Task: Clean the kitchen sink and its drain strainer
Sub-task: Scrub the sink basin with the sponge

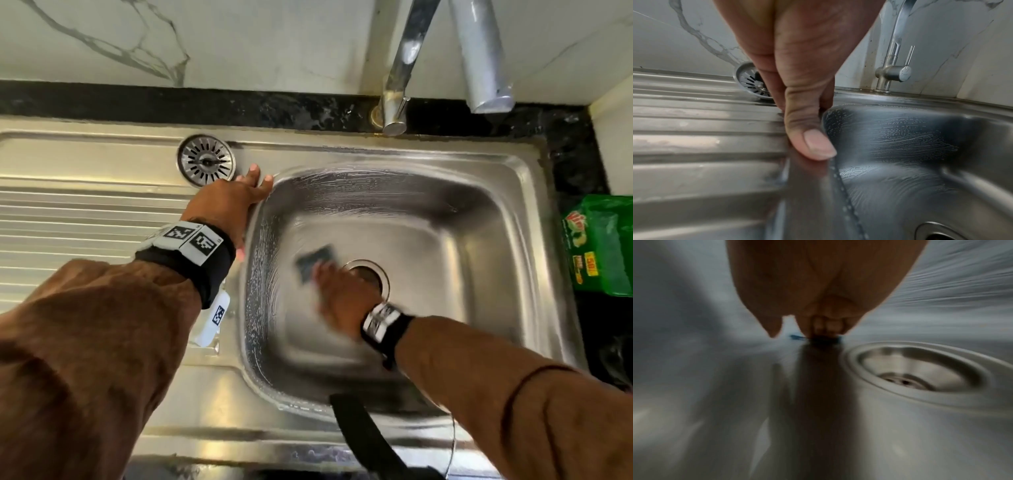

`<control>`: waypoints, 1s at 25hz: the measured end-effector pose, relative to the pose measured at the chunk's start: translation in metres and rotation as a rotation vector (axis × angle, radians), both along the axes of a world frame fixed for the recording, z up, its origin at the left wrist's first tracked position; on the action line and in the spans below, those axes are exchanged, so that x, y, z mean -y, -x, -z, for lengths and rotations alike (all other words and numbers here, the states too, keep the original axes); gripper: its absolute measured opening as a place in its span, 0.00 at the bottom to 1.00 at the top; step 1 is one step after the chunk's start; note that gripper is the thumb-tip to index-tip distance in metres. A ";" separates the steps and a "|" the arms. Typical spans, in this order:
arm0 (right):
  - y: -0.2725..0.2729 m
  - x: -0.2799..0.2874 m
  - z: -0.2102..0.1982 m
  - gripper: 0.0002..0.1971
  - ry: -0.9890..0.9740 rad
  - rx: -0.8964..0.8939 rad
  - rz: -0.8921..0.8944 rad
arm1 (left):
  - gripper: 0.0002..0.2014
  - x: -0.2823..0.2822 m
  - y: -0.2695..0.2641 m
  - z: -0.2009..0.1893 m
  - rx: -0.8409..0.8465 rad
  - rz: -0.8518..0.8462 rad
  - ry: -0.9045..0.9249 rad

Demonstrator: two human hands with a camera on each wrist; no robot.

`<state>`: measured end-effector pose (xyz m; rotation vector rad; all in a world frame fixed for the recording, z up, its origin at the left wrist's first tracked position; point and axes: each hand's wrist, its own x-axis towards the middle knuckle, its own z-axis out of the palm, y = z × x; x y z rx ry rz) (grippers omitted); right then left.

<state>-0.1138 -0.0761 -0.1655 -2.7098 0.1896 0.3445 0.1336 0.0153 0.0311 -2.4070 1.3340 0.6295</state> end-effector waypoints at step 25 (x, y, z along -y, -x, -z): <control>-0.038 -0.028 -0.007 0.14 -0.056 0.029 -0.412 | 0.58 0.004 0.005 -0.006 0.055 0.003 -0.045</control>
